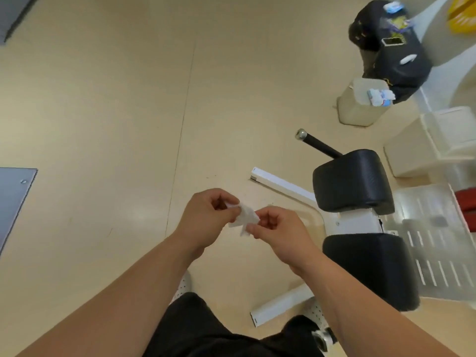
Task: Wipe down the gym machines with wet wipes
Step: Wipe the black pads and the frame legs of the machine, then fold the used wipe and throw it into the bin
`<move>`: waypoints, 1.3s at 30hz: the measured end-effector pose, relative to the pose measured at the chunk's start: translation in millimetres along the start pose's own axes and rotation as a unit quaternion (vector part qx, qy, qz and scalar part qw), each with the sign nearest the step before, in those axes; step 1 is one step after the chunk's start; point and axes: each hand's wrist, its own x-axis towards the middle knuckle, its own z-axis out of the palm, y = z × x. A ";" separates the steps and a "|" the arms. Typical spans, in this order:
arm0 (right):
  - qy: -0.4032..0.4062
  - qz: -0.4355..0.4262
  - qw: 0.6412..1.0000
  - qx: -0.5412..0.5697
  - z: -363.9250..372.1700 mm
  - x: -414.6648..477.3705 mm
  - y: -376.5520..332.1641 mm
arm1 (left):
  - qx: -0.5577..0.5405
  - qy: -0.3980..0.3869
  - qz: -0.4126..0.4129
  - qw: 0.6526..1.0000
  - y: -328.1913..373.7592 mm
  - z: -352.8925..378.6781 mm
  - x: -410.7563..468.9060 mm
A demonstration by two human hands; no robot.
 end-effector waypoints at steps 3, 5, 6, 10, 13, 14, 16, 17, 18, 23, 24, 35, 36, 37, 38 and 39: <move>0.070 -0.002 0.997 0.012 49.2 3.3 -32.3 | 0.022 -0.054 0.028 0.998 8.1 -53.8 14.4; 0.096 0.001 0.995 0.040 73.5 -3.3 -55.3 | 0.031 -0.070 0.035 0.996 16.7 -84.9 15.0; 0.109 -0.001 0.993 0.046 81.5 -4.8 -69.6 | 0.033 -0.083 0.040 0.995 23.6 -98.7 17.5; 0.169 -0.004 0.985 0.039 89.3 10.7 -115.5 | 0.069 -0.131 0.055 0.987 52.8 -135.0 49.4; 0.192 -0.002 0.981 0.023 86.6 21.9 -137.8 | 0.113 -0.144 0.067 0.981 68.1 -148.7 72.1; 0.197 -0.003 0.980 0.013 84.8 25.4 -144.8 | 0.126 -0.146 0.076 0.978 73.8 -152.6 78.8; 0.208 -0.009 0.978 0.009 79.0 34.7 -158.7 | 0.142 -0.150 0.092 0.974 88.9 -158.9 94.2; 0.216 -0.012 0.976 0.016 75.2 40.8 -164.2 | 0.150 -0.153 0.100 0.972 98.1 -160.7 103.0; 0.227 -0.014 0.973 0.026 70.8 48.6 -169.1 | 0.157 -0.157 0.109 0.969 108.0 -161.3 113.4; 0.263 -0.022 0.962 0.071 36.1 105.9 -190.8 | 0.203 -0.165 0.161 0.952 164.0 -150.0 178.5; 0.260 -0.024 0.962 0.073 26.5 121.6 -195.4 | 0.207 -0.160 0.161 0.952 175.3 -145.4 194.8; 0.323 -0.065 0.929 0.167 -112.1 318.9 -271.4 | 0.053 -0.179 0.029 0.982 329.8 -29.8 388.0; 0.333 -0.066 0.925 0.170 -124.9 334.0 -279.5 | 0.025 -0.184 0.008 0.983 344.2 -18.4 405.0; 0.344 -0.064 0.921 0.171 -137.3 349.3 -286.8 | 0.003 -0.193 -0.013 0.981 357.4 -6.7 423.1; 0.356 -0.057 0.916 0.175 -150.2 365.4 -293.3 | -0.010 -0.208 -0.033 0.978 369.7 4.8 442.1; 0.368 -0.050 0.911 0.180 -162.5 381.9 -297.9 | -0.013 -0.227 -0.046 0.973 380.9 16.5 460.5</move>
